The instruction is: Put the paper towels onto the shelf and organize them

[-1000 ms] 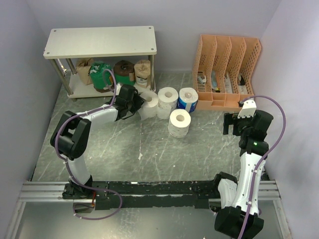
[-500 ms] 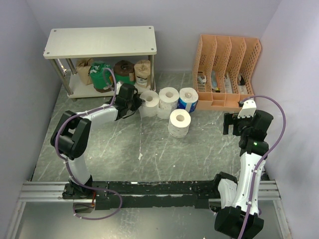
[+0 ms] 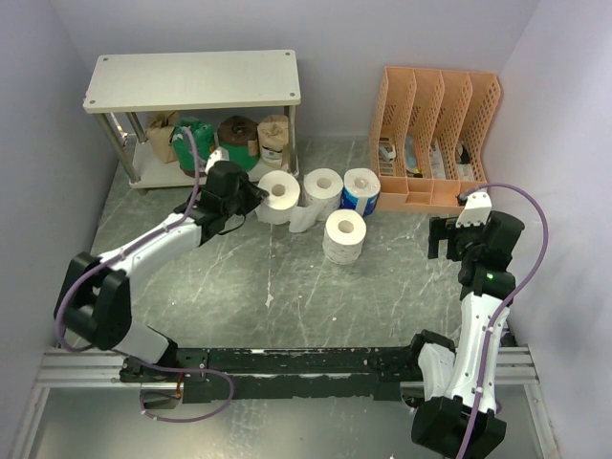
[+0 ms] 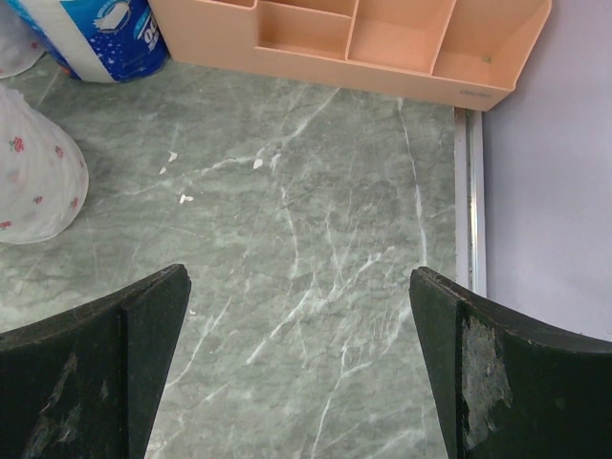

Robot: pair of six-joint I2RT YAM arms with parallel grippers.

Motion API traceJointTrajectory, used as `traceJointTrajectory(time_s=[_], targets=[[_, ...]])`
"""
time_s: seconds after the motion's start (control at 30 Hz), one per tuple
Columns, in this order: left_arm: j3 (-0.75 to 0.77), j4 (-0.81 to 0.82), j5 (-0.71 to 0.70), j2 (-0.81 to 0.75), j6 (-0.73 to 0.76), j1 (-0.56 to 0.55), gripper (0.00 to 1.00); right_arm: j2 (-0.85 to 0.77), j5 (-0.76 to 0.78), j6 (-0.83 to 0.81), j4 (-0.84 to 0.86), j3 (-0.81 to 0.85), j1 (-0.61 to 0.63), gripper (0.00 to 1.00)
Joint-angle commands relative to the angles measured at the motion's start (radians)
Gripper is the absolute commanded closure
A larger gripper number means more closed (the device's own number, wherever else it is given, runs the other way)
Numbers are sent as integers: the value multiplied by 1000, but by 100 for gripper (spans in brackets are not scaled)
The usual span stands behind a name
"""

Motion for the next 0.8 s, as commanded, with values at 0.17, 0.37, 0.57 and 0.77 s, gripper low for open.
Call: traceJointTrajectory(time_s=[0.17, 0.37, 0.57, 0.77], targets=[[70, -119, -67, -197, 65, 13, 93, -13, -16, -10, 0, 0, 3, 0], [238, -285, -61, -240, 24, 83, 93, -15, -17, -9, 0, 0, 3, 0], [444, -423, 21, -224, 10, 170, 93, -15, -20, -12, -1, 0, 3, 0], [641, -500, 115, -177, 7, 246, 93, -15, -20, -11, -3, 0, 3, 0]])
